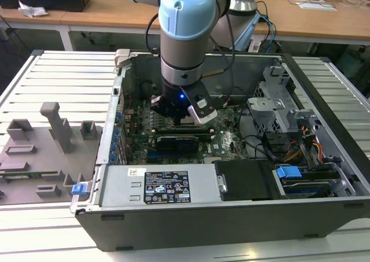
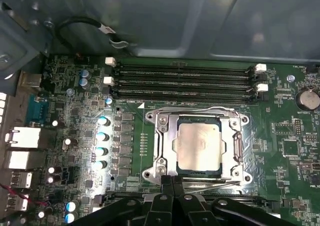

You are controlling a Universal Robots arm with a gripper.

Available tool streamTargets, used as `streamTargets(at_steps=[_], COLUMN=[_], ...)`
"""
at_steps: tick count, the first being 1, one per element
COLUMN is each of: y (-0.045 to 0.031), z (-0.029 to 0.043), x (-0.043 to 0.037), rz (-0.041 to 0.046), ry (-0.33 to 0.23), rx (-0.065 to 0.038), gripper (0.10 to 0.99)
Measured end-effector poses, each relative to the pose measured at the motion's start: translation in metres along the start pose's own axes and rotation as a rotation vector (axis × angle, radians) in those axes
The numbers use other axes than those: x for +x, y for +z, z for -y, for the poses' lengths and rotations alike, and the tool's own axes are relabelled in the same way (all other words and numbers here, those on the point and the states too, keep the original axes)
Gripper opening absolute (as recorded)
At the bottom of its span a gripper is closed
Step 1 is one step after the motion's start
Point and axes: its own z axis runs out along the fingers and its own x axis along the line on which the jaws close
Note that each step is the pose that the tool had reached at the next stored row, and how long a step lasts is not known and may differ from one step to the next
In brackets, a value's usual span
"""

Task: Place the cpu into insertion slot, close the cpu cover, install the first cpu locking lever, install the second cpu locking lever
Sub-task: 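Install the second cpu locking lever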

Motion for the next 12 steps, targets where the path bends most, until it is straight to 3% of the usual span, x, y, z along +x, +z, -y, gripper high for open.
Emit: streamTargets(at_steps=[7, 12], y=[-0.0026, -0.0015], z=[0.0116, 0.013], x=[0.0046, 0.0091], rz=[0.0006, 0.0005], ry=[0.0, -0.002], rx=[-0.021, -0.031], gripper=[0.106, 0.106])
